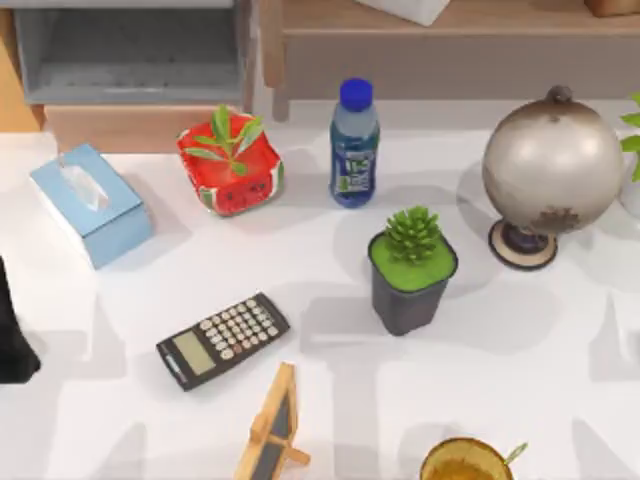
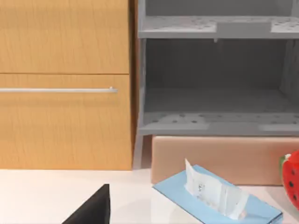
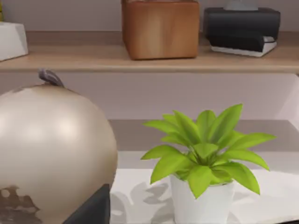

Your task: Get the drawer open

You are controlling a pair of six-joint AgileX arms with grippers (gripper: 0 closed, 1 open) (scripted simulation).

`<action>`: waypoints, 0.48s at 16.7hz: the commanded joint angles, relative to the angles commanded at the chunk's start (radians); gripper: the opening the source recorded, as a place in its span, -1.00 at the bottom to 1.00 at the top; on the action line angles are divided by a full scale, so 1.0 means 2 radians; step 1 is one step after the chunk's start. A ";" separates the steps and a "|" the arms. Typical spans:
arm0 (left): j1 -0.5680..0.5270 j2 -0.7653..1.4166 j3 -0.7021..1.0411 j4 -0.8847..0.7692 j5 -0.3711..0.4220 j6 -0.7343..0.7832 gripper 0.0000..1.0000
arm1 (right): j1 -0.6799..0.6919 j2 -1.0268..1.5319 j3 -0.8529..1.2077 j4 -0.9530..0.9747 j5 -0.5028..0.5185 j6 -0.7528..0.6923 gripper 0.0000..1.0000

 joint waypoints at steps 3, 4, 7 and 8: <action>-0.005 0.007 0.007 0.004 -0.005 0.000 1.00 | 0.000 0.000 0.000 0.000 0.000 0.000 1.00; -0.013 0.019 0.017 0.009 -0.013 0.001 1.00 | 0.000 0.000 0.000 0.000 0.000 0.000 1.00; -0.052 0.085 0.066 0.033 -0.052 0.002 1.00 | 0.000 0.000 0.000 0.000 0.000 0.000 1.00; -0.068 0.115 0.086 0.043 -0.067 0.002 1.00 | 0.000 0.000 0.000 0.000 0.000 0.000 1.00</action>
